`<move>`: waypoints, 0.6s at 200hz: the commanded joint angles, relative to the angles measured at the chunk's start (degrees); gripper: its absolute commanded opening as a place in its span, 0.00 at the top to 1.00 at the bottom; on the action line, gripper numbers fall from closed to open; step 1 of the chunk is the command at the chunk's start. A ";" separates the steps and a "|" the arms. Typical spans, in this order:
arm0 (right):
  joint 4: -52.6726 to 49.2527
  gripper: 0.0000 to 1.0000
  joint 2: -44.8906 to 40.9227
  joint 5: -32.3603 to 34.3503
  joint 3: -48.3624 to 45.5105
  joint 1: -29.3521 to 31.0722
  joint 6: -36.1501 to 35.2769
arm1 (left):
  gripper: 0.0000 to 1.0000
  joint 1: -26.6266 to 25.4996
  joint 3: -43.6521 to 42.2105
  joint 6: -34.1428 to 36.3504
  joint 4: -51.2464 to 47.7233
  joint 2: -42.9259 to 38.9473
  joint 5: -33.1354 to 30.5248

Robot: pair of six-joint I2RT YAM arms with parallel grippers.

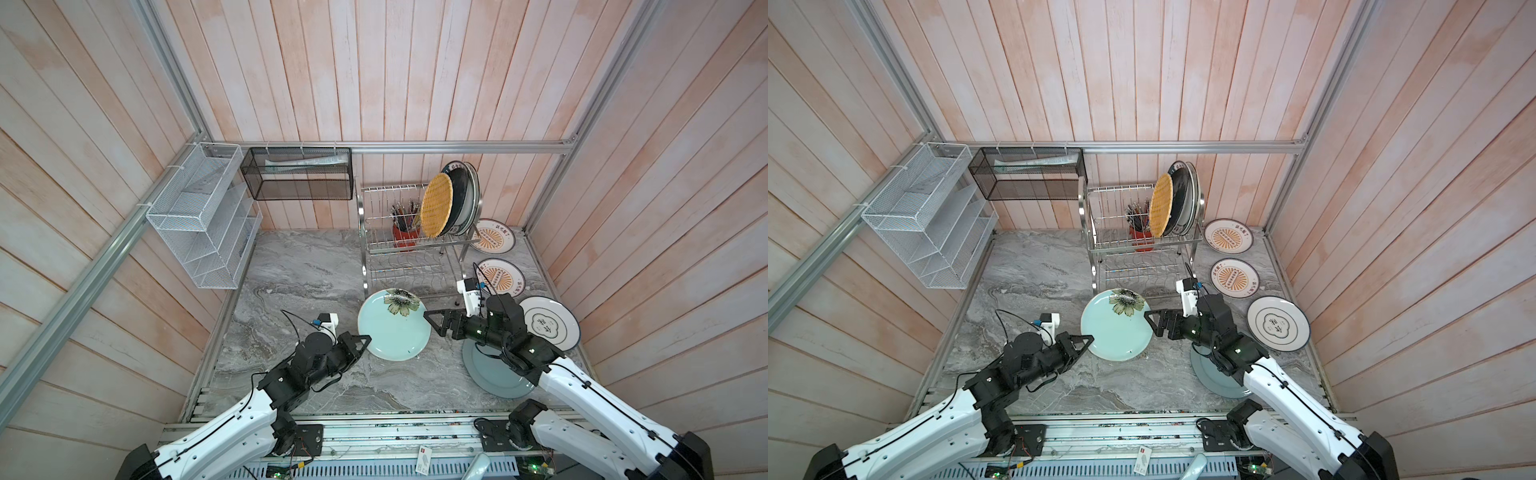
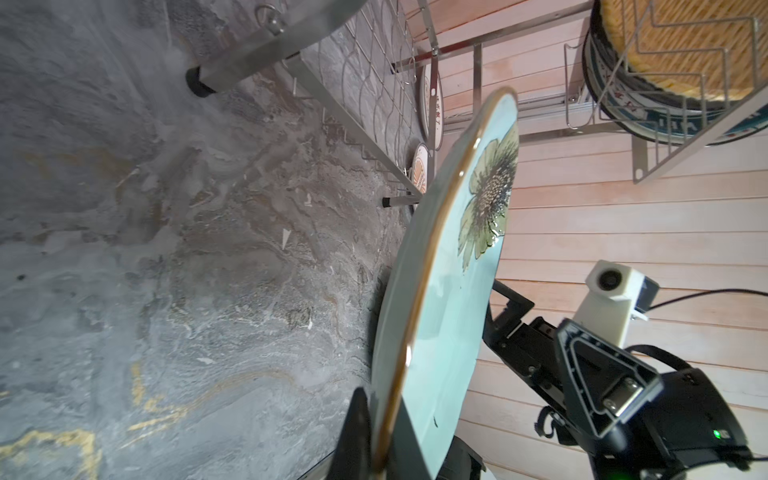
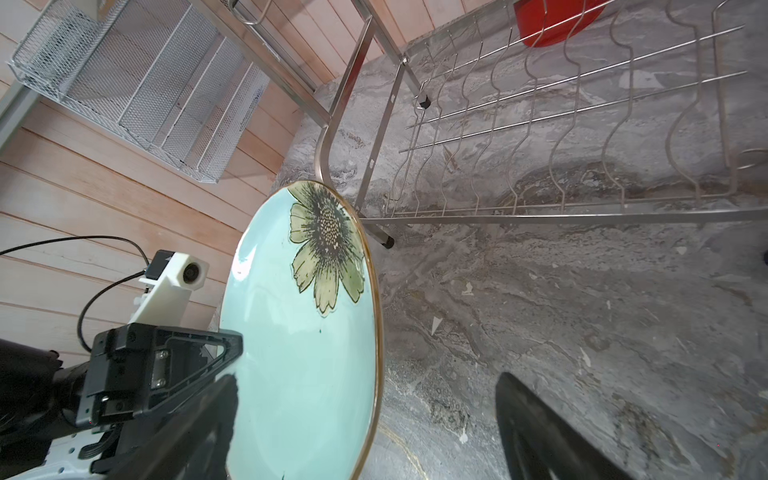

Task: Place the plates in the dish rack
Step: 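Tilt the flower plate upright with the left gripper while the right gripper reaches toward it, then close the right gripper on the flower plate rim while the left gripper releases and withdraws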

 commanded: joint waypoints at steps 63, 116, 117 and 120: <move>8.15 0.37 4.70 -4.23 -0.42 -0.14 3.49 | 1.00 -0.33 4.91 0.54 13.55 1.64 1.85; 9.36 0.62 4.38 -5.07 -1.32 -0.22 5.00 | 1.00 -0.33 4.84 0.37 14.06 2.39 1.84; 9.32 0.63 4.36 -5.11 -1.33 -0.22 5.02 | 1.00 -0.33 4.83 0.33 14.07 2.39 1.84; 9.42 0.64 4.27 -5.07 -1.45 -0.20 5.11 | 1.00 -0.33 4.78 0.25 14.17 2.41 1.84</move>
